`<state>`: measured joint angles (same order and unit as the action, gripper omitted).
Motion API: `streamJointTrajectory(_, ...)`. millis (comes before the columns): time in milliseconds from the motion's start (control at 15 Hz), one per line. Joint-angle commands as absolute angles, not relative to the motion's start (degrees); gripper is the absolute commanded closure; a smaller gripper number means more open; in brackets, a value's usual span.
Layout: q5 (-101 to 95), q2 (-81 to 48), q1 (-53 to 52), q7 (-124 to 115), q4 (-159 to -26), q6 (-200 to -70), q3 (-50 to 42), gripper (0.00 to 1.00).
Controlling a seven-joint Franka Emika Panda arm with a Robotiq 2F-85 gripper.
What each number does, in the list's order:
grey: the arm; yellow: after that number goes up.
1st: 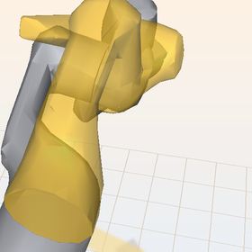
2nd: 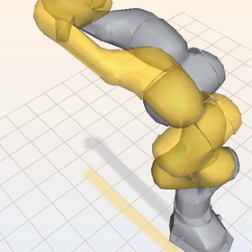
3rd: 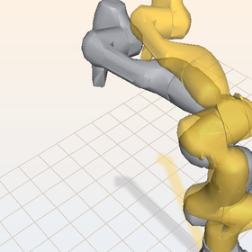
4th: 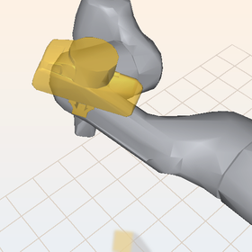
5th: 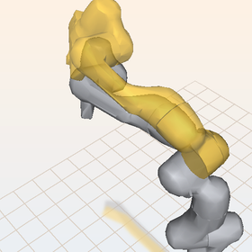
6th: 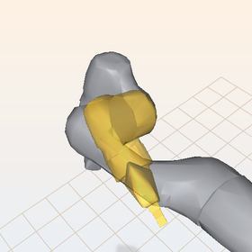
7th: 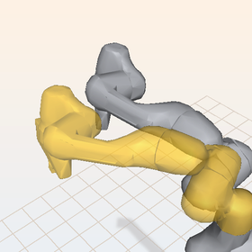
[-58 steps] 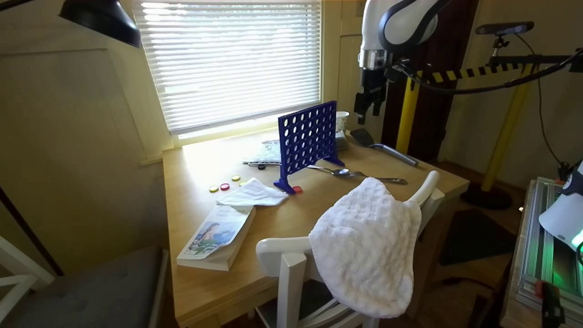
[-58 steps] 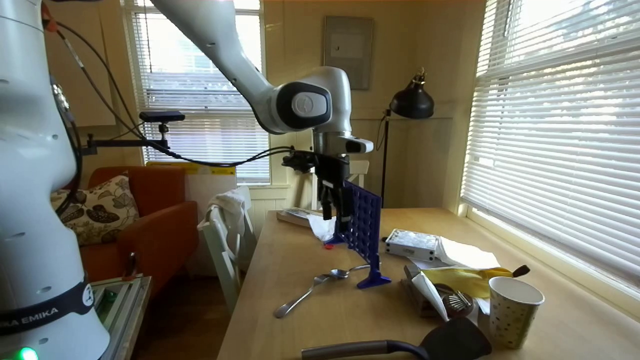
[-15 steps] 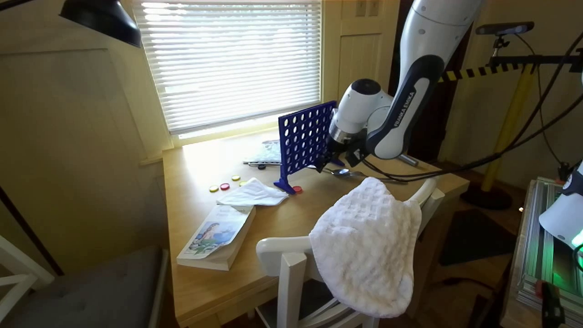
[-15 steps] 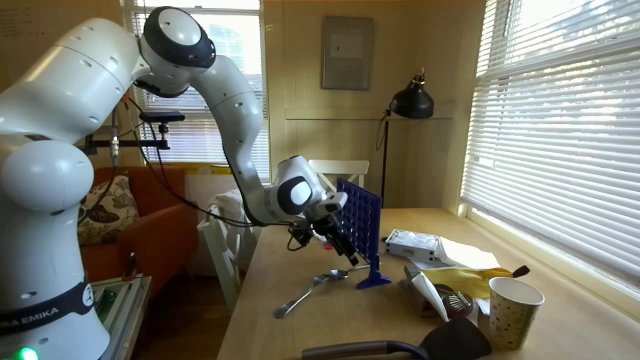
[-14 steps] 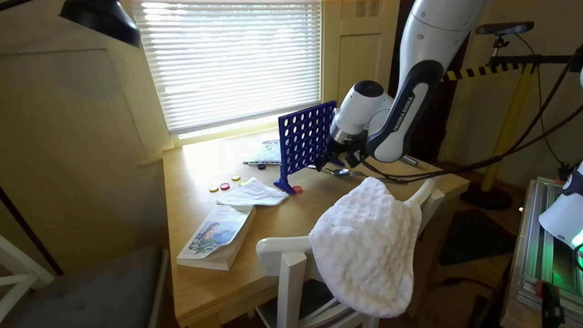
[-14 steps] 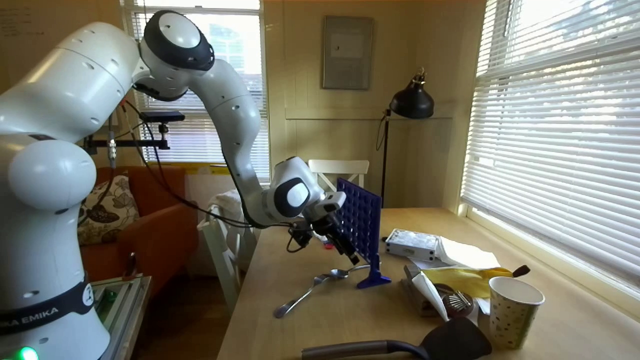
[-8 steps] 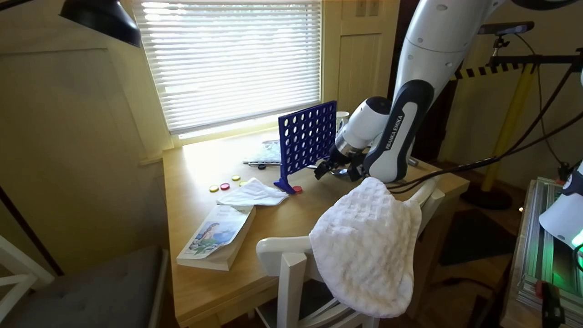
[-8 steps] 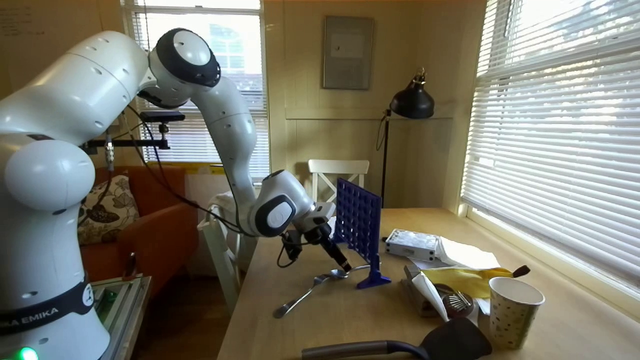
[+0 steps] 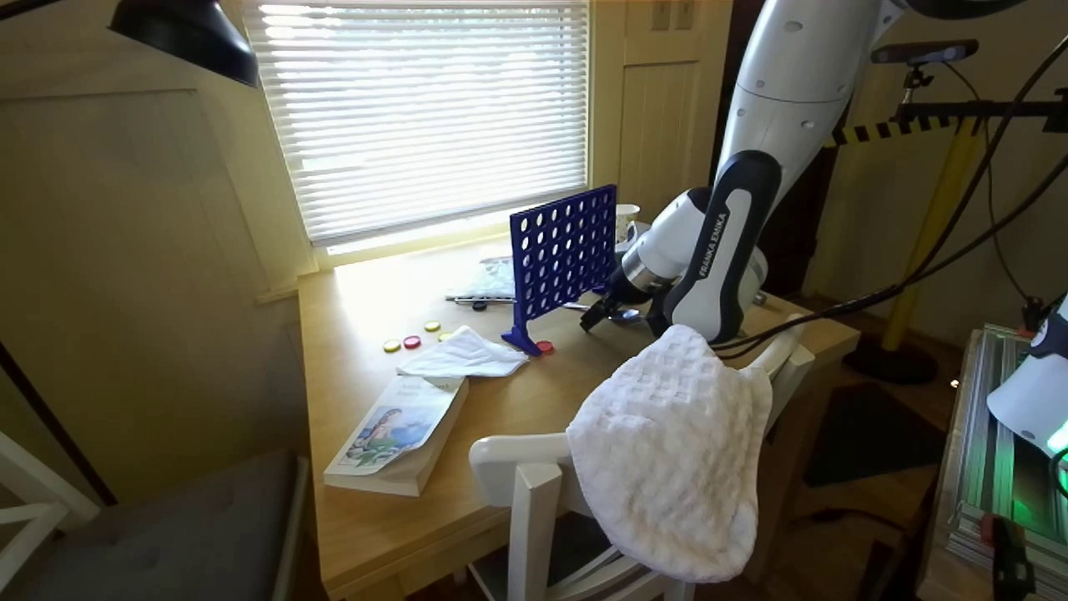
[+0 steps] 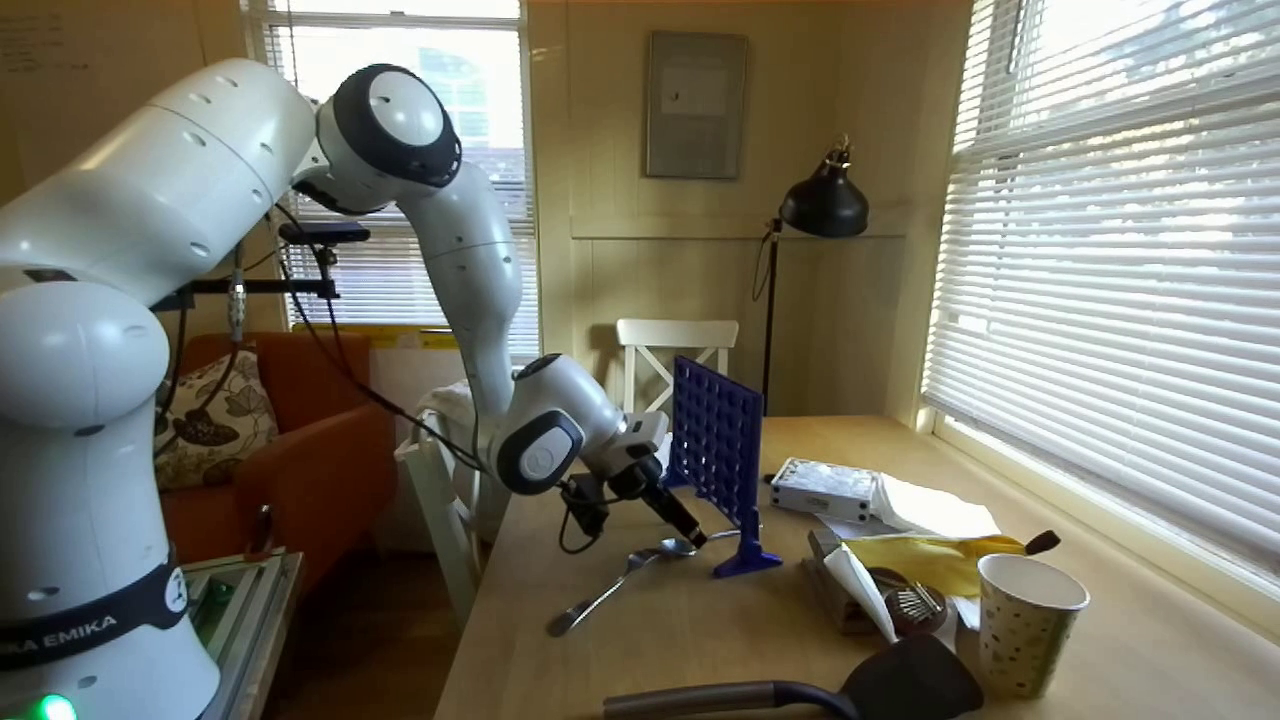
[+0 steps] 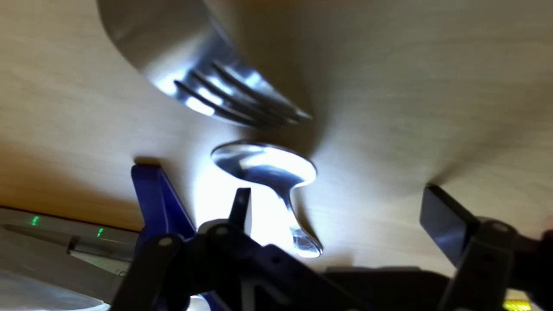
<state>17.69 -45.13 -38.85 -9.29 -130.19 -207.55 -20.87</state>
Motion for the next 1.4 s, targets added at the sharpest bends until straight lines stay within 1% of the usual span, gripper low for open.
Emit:
streamJointTrajectory(0, 19.1, -44.8, -34.5, -3.9, -130.9, -211.7, -16.8, 0.00)
streamJointTrajectory(333, 8.0, -45.2, -20.4, 0.9, -130.6, -219.9, -7.4, 0.00)
streamJointTrajectory(533, 4.4, -45.4, -14.4, 1.3, -130.8, -221.2, -3.7, 0.00)
streamJointTrajectory(733, 3.2, -46.0, -10.5, 0.8, -131.5, -223.3, -1.4, 0.00)
streamJointTrajectory(800, 2.6, -46.4, -9.4, 0.7, -131.4, -223.7, -0.8, 0.12)
streamJointTrajectory(867, 1.9, -46.7, -8.5, 0.6, -131.2, -223.8, -0.2, 0.28)
streamJointTrajectory(1333, -1.6, -47.2, -5.2, 0.4, -131.1, -225.0, 1.8, 0.77)
